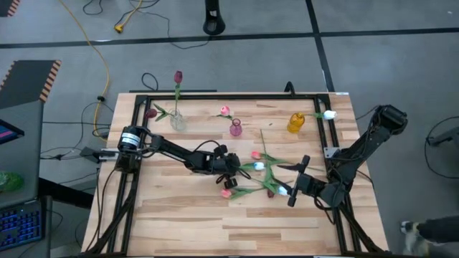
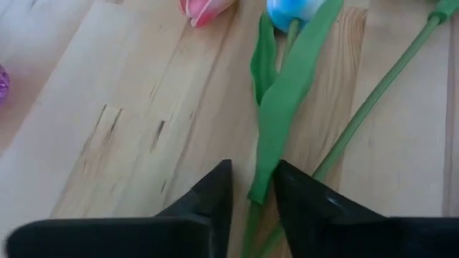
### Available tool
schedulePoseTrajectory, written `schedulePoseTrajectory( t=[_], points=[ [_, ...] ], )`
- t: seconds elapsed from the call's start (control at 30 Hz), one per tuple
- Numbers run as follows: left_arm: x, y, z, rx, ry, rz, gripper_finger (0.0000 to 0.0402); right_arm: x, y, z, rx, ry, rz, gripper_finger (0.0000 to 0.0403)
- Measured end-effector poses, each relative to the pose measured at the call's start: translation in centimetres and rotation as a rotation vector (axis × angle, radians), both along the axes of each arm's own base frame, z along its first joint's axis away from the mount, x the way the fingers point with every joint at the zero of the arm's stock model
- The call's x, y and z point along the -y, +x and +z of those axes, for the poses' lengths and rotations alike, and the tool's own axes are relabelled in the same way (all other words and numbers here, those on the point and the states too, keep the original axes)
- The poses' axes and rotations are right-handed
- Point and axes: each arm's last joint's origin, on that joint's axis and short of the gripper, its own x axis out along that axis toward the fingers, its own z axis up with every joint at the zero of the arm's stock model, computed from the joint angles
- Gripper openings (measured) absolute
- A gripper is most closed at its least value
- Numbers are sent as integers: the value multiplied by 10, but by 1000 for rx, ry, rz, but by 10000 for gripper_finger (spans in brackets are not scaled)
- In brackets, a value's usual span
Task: Sort flowers into vase by color
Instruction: Put the top white flower into the yellow vase
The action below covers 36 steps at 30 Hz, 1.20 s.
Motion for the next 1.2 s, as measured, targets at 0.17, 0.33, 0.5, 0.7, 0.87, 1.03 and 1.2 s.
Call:
schedulePoseTrajectory(
  t=[0.17,0.33,0.5,0.7,0.87,1.03,1.2],
  points=[
    [0,0,0,-2,-6,-6,38,0,0,0,0,-1,0,249],
    [0,0,0,-1,-8,-7,6,0,0,0,0,0,0,249],
    [0,1,1,9,-13,-1,8,0,0,0,9,22,-2,249],
    [1,7,7,110,-40,18,3,0,0,0,38,87,-8,249],
    [2,13,14,199,-53,13,2,0,0,0,56,130,-12,249],
    [2,15,31,287,-63,11,2,0,0,0,79,185,-17,249],
    [6,13,63,412,-67,4,2,0,0,0,86,204,-19,249]
  ],
)
